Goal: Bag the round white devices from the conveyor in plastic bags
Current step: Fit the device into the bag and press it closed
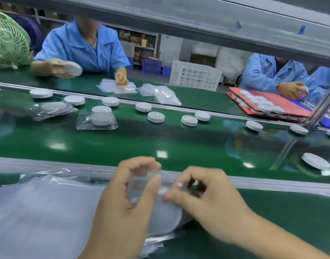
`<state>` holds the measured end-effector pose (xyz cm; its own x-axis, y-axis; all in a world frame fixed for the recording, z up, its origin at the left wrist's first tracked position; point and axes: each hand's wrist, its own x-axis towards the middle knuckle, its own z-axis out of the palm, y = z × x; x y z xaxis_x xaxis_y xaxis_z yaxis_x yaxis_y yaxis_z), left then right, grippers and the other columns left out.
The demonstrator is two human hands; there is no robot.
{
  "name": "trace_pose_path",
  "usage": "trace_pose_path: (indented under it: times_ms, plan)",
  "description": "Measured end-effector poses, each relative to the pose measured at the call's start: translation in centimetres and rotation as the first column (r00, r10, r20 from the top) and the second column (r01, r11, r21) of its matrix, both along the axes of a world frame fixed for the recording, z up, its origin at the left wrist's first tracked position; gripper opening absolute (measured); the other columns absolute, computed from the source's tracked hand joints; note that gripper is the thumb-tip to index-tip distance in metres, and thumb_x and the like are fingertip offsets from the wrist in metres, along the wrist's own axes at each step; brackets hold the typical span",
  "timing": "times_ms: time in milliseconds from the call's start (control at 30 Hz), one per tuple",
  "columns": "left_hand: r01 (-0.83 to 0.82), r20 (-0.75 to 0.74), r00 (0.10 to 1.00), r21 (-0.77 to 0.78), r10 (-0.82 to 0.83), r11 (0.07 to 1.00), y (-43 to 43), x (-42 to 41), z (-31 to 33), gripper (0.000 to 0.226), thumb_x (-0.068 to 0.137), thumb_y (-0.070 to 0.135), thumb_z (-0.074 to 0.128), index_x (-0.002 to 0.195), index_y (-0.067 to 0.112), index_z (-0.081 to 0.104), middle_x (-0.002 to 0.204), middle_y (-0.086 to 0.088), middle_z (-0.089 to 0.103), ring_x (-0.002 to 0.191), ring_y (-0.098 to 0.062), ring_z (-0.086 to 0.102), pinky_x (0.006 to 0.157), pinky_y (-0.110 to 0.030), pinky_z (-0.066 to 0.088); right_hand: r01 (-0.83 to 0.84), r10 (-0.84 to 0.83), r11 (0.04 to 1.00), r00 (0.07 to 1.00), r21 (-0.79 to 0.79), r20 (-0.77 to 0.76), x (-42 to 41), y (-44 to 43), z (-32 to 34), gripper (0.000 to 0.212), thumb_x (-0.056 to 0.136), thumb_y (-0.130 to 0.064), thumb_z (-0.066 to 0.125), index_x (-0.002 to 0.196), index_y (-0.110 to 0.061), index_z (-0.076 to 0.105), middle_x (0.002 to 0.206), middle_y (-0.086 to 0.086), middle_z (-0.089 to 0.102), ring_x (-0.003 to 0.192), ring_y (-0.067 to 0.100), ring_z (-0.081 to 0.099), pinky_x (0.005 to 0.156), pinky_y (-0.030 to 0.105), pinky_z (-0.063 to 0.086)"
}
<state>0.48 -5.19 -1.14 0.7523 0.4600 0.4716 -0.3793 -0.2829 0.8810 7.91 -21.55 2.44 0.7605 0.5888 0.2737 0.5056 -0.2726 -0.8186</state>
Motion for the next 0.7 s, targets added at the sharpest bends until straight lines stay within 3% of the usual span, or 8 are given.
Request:
trace_pose_path:
  times_ms: [100,167,233,300,400,467,533,700]
  plan:
    - [-0.121,-0.031,0.989,0.391,0.144,0.913,1.4,0.5,-1.1,0.033,0.080,0.053,0.058,0.112,0.045,0.055,0.116,0.025,0.054,0.113,-0.002,0.051,0.092,-0.018,0.039,0.234,-0.241,0.970,0.960,0.063,0.140,6.0,1.9,1.9,0.009,0.081,-0.035,0.084,0.076,-0.035,0.076,0.074,-0.015,0.073,0.066,0.001,0.061,0.064,0.016,0.048]
    - [-0.064,-0.055,0.988,0.700,0.142,0.711,1.7,0.6,-1.9,0.019,0.076,0.051,0.055,0.094,0.044,0.060,0.099,0.024,0.054,0.099,-0.001,0.053,0.085,-0.028,0.046,0.397,-0.402,0.915,0.893,0.068,0.201,11.0,3.8,2.9,0.011,0.086,-0.025,0.082,0.079,-0.033,0.078,0.074,-0.017,0.072,0.067,-0.001,0.061,0.064,0.011,0.045]
    - [0.058,-0.125,0.988,0.836,0.086,0.546,1.5,0.6,-2.7,0.018,0.068,0.054,0.055,0.079,0.044,0.067,0.084,0.025,0.057,0.085,-0.003,0.059,0.071,-0.029,0.053,0.492,-0.476,0.871,0.845,-0.004,0.244,15.4,6.2,3.3,0.011,0.091,-0.017,0.075,0.093,-0.026,0.080,0.081,-0.019,0.072,0.070,-0.001,0.061,0.064,0.004,0.040]
    - [0.133,-0.167,0.986,0.841,0.018,0.524,1.3,0.7,-3.0,0.019,0.064,0.054,0.056,0.072,0.044,0.070,0.077,0.026,0.060,0.078,-0.002,0.062,0.065,-0.026,0.054,0.507,-0.430,0.804,0.856,-0.310,0.286,18.8,8.3,2.4,0.021,0.097,-0.009,0.062,0.111,-0.016,0.077,0.102,-0.002,0.074,0.089,0.013,0.065,0.076,0.012,0.049]
    - [0.163,-0.174,0.984,0.831,-0.030,0.532,1.3,0.8,-3.1,0.019,0.064,0.055,0.057,0.072,0.044,0.071,0.075,0.026,0.061,0.075,-0.002,0.063,0.065,-0.025,0.054,0.309,-0.335,0.694,0.938,-0.650,0.089,20.0,10.4,0.2,0.031,0.102,-0.019,0.058,0.130,-0.007,0.062,0.125,0.012,0.066,0.110,0.029,0.064,0.098,0.039,0.054]
    - [0.163,-0.183,0.983,0.840,-0.013,0.518,1.4,0.8,-3.1,0.020,0.064,0.056,0.057,0.073,0.045,0.071,0.075,0.026,0.061,0.075,-0.003,0.063,0.064,-0.026,0.055,0.189,-0.265,0.752,0.964,-0.632,-0.027,18.9,10.6,-0.8,0.047,0.102,-0.029,0.061,0.145,-0.014,0.053,0.133,0.010,0.064,0.117,0.027,0.062,0.105,0.040,0.048]
    - [0.158,-0.183,0.983,0.843,-0.001,0.514,1.3,0.8,-3.0,0.020,0.064,0.056,0.057,0.074,0.046,0.072,0.076,0.026,0.061,0.076,-0.004,0.063,0.065,-0.026,0.054,0.170,-0.176,0.786,0.983,-0.594,0.048,16.8,9.6,-1.3,0.052,0.101,-0.034,0.062,0.151,-0.026,0.049,0.145,0.004,0.059,0.130,0.024,0.056,0.113,0.037,0.041]
    - [0.149,-0.193,0.981,0.843,0.033,0.516,1.1,0.4,-2.9,0.020,0.064,0.055,0.059,0.076,0.044,0.071,0.078,0.025,0.061,0.078,-0.007,0.063,0.065,-0.027,0.054,0.139,-0.041,0.912,0.967,-0.386,0.250,6.6,3.1,-3.1,0.035,0.088,-0.061,0.060,0.120,-0.049,0.068,0.147,-0.022,0.052,0.139,-0.002,0.040,0.119,0.026,0.030]
